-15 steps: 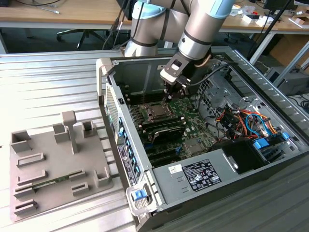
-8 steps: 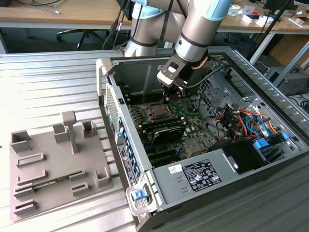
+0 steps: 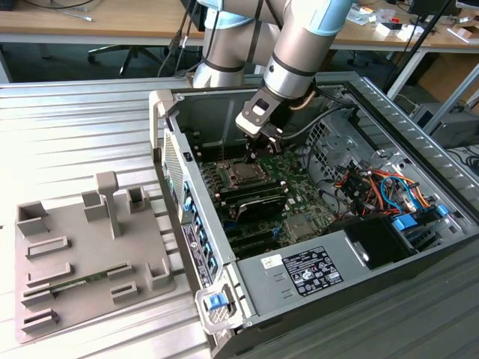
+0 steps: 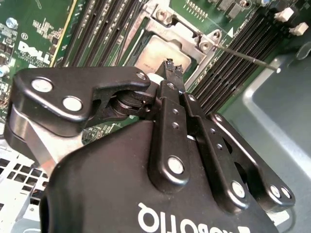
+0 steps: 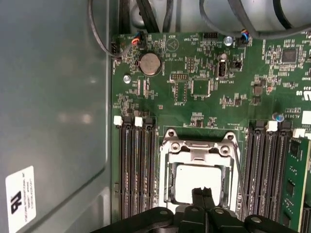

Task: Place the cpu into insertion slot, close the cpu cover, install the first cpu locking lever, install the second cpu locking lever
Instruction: 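Close the cpu cover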

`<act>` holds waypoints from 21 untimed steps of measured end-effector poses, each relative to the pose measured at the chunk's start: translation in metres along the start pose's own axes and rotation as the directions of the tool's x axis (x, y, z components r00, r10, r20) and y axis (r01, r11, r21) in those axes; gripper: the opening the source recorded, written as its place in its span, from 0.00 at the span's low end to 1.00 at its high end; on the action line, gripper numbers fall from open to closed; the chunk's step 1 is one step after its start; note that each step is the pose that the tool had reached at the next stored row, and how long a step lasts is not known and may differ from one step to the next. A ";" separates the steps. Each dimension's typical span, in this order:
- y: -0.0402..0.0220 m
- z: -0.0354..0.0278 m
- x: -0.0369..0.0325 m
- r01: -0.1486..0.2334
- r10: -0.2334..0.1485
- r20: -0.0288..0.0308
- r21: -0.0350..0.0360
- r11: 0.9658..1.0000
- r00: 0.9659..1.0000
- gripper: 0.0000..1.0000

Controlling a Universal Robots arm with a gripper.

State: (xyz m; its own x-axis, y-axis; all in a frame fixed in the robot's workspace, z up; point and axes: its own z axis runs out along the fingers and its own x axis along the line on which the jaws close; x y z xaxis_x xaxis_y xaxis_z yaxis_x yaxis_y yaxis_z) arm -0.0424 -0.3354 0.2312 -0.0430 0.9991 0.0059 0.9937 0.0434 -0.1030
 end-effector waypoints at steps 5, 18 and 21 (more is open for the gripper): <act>-0.0027 0.0044 -0.0002 0.000 0.000 0.000 0.000 1.000 1.000 0.11; -0.0128 0.0240 0.0002 0.000 0.000 0.000 0.000 1.000 1.000 0.11; -0.0137 0.0264 0.0002 0.000 0.000 0.000 0.000 1.000 1.000 0.11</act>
State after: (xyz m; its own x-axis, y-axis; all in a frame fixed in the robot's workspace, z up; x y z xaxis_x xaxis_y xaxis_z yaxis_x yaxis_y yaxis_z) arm -0.0587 -0.3358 0.2064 -0.0431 0.9991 0.0059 0.9937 0.0435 -0.1031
